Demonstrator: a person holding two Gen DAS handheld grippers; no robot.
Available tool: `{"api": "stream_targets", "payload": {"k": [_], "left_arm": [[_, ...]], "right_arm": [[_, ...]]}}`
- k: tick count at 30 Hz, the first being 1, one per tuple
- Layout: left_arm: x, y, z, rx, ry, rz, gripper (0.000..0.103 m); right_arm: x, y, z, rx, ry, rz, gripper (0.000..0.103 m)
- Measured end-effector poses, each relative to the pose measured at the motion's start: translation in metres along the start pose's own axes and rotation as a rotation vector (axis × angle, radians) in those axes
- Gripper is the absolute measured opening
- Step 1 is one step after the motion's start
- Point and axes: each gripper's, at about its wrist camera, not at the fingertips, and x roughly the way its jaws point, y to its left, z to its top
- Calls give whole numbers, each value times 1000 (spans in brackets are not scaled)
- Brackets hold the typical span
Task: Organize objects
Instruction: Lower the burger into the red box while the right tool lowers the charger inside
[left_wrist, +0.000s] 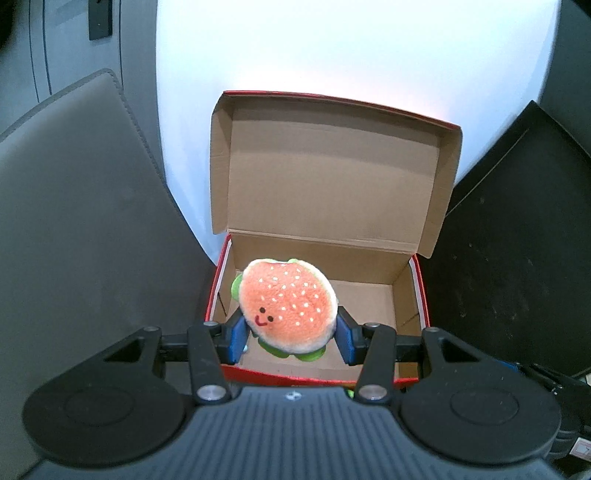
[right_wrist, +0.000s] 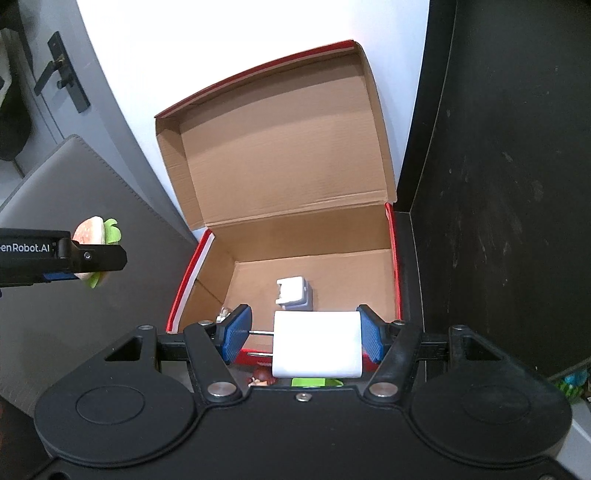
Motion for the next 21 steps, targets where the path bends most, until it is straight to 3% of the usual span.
{"api": "stream_targets", "payload": {"k": [21], "left_arm": [[66, 6, 28, -28, 40, 4, 47]], "right_arm": [[52, -18, 37, 30, -3, -17, 61]]}}
